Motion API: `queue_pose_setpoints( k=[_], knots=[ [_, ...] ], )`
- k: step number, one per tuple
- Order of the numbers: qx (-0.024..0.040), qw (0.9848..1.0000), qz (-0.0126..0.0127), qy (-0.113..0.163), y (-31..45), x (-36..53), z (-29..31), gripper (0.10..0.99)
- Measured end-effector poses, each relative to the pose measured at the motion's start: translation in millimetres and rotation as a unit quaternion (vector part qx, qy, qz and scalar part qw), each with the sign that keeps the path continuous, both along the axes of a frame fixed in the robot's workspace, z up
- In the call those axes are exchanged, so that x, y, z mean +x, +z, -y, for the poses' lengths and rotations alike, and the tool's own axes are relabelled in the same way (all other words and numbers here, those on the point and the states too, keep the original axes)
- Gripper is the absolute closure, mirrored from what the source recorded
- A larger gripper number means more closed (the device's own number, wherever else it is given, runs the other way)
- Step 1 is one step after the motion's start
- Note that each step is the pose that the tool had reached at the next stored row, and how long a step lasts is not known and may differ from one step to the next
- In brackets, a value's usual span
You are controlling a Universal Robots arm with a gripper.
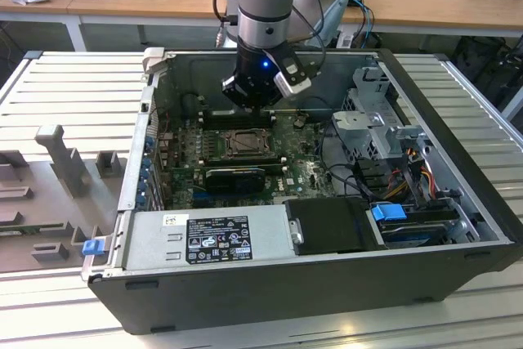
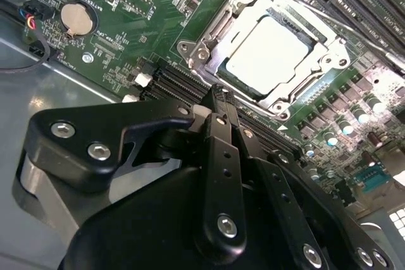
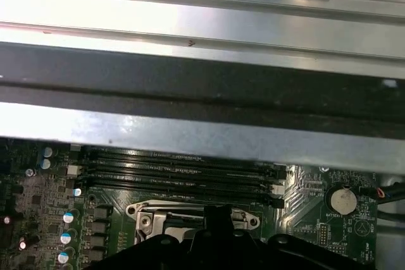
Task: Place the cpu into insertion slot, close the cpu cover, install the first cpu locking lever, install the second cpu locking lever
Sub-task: 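Install the second cpu locking lever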
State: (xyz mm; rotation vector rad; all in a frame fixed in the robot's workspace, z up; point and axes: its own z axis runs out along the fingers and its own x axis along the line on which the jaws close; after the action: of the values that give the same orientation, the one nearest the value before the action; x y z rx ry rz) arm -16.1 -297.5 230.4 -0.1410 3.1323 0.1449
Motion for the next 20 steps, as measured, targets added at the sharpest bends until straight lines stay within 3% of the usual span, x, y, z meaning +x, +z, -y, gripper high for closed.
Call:
queue_pose_setpoints(
  k=[10,15,20],
  knots=[
    [0.0,1.0,0.0,0.0,0.0,0.1,18.0,0.98],
    [-0.0001,1.0,0.0,0.0,1.4,0.1,19.3,0.98],
    [-0.0001,1.0,0.0,0.0,8.5,0.1,19.3,0.98]
  ],
)
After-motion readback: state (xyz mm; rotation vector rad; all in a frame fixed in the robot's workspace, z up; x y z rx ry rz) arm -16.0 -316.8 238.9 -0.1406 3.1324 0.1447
